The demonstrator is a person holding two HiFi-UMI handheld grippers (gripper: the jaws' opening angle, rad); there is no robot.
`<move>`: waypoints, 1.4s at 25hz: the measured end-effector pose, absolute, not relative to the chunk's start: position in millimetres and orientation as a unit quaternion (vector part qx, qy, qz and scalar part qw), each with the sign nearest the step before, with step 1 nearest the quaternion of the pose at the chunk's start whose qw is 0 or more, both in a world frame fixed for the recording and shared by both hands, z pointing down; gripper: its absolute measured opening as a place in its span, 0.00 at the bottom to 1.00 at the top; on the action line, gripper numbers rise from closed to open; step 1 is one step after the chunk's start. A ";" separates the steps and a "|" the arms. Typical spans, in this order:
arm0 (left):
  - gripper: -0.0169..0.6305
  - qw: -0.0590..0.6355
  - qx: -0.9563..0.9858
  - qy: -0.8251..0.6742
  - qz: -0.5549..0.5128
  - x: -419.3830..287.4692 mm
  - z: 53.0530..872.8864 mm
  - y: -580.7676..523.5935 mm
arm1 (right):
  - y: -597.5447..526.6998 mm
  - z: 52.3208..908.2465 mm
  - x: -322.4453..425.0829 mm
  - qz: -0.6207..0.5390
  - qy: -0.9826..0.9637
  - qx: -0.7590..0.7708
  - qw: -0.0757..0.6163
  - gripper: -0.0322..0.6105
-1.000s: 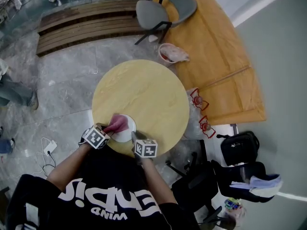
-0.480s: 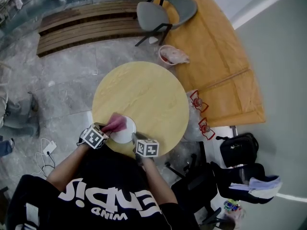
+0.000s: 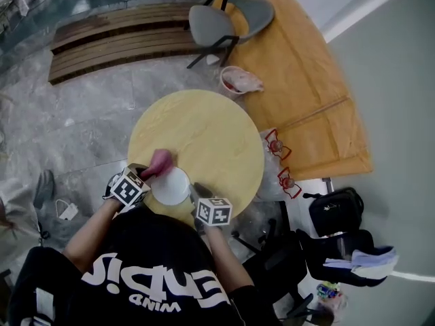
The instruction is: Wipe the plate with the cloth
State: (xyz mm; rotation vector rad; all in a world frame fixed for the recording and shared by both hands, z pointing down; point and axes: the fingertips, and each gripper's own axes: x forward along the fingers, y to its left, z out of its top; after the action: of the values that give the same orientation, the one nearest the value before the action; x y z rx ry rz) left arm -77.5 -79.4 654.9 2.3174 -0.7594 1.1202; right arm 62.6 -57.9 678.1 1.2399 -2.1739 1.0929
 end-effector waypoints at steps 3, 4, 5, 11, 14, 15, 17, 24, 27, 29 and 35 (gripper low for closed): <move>0.10 0.203 0.858 -0.280 0.380 -66.3 627.2 -91.8 | -68.5 645.3 60.3 0.362 -0.796 0.452 0.177 0.19; 0.10 0.197 0.864 -0.282 0.367 -61.4 615.9 -95.1 | -72.4 631.7 58.7 0.349 -0.803 0.453 0.167 0.19; 0.10 0.192 0.871 -0.284 0.352 -56.0 603.9 -98.3 | -76.6 616.8 57.1 0.333 -0.810 0.455 0.158 0.18; 0.11 0.136 0.910 -0.301 0.249 -26.9 527.6 -110.6 | -94.1 516.3 48.4 0.197 -0.854 0.470 0.105 0.11; 0.10 0.106 0.924 -0.318 0.181 -22.7 489.2 -113.8 | -95.3 469.3 43.2 0.137 -0.865 0.476 0.084 0.10; 0.11 0.095 0.929 -0.322 0.158 -22.4 476.3 -114.3 | -95.1 455.7 41.4 0.120 -0.867 0.477 0.077 0.10; 0.11 0.070 0.934 -0.330 0.113 -22.7 452.6 -114.1 | -94.9 432.9 38.9 0.092 -0.871 0.478 0.065 0.09; 0.10 0.049 0.936 -0.340 0.075 -14.3 421.2 -109.2 | -96.6 415.9 35.8 0.067 -0.878 0.471 0.053 0.09; 0.10 0.049 0.937 -0.337 0.078 -11.0 423.8 -108.3 | -95.8 417.9 32.5 0.063 -0.885 0.458 0.058 0.09; 0.10 0.037 0.938 -0.335 0.079 -11.1 427.7 -109.2 | -97.9 418.8 32.0 0.058 -0.887 0.453 0.065 0.08; 0.10 0.046 0.937 -0.335 0.082 -9.1 427.9 -110.1 | -106.4 412.6 39.7 0.053 -0.883 0.461 0.065 0.08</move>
State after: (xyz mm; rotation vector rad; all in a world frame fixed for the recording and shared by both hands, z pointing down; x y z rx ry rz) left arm -9.1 -110.1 427.9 2.8624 -1.0235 0.2515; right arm 39.7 -106.4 412.6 1.3918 -2.6668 0.1585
